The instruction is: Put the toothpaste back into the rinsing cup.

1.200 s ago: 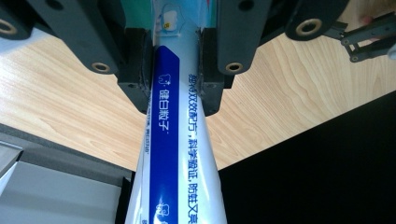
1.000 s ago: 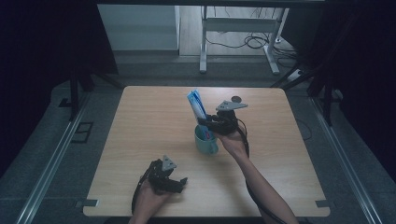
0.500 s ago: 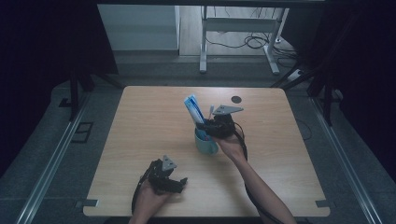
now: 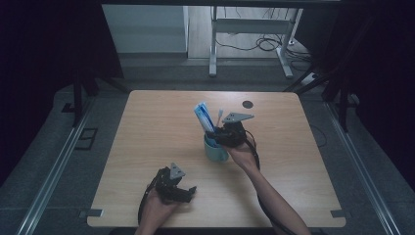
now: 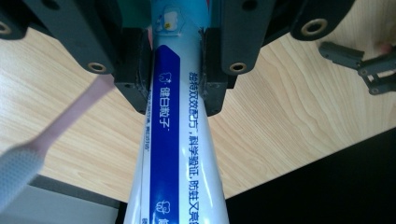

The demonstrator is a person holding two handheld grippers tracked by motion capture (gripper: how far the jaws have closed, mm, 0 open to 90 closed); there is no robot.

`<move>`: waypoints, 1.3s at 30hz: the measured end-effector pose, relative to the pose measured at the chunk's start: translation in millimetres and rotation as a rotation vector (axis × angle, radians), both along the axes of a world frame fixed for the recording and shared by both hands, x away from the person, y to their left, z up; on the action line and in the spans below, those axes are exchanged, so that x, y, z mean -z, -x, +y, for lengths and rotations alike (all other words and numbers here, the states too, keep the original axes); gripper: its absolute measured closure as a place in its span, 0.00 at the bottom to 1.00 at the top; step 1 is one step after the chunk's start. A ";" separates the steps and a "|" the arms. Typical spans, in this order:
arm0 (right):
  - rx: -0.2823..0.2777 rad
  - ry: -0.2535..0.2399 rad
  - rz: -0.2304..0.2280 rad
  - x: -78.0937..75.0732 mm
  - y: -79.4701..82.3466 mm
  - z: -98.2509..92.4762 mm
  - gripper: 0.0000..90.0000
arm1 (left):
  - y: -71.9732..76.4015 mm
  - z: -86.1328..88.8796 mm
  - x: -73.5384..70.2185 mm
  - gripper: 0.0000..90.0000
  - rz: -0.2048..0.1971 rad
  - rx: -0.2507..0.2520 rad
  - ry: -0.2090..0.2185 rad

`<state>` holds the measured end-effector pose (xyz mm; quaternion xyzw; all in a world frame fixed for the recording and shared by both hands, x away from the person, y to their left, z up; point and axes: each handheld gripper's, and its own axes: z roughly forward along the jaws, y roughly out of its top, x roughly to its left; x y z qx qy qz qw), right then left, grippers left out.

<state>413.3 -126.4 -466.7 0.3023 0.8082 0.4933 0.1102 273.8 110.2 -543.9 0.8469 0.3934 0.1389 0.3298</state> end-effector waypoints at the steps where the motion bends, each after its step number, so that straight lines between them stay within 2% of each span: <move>1: 0.001 0.004 0.001 1.1 0.4 -0.6 0.75 | 0.0 0.0 0.0 0.05 0.000 0.000 0.000; 5: -0.006 0.039 0.011 7.6 1.7 -1.9 0.73 | 0.0 0.0 0.0 0.05 0.000 0.000 0.000; 7: -0.001 0.018 0.008 9.5 2.3 -3.5 0.74 | 0.0 0.0 0.0 0.05 0.000 0.000 0.000; 17: -0.003 0.024 0.017 8.1 2.3 -2.8 0.71 | 0.0 0.0 0.0 0.05 0.000 0.000 0.000; 30: -0.017 0.028 0.022 1.2 3.2 -3.7 0.50 | 0.0 -0.1 0.0 0.05 0.000 0.000 0.000; 35: -0.030 0.041 0.027 -0.1 3.5 -3.7 0.44 | 0.0 -0.1 0.0 0.05 0.000 0.000 0.000; 39: -0.033 0.051 0.014 -2.2 5.3 -3.1 0.41 | 0.0 -0.1 0.0 0.05 0.000 0.000 0.000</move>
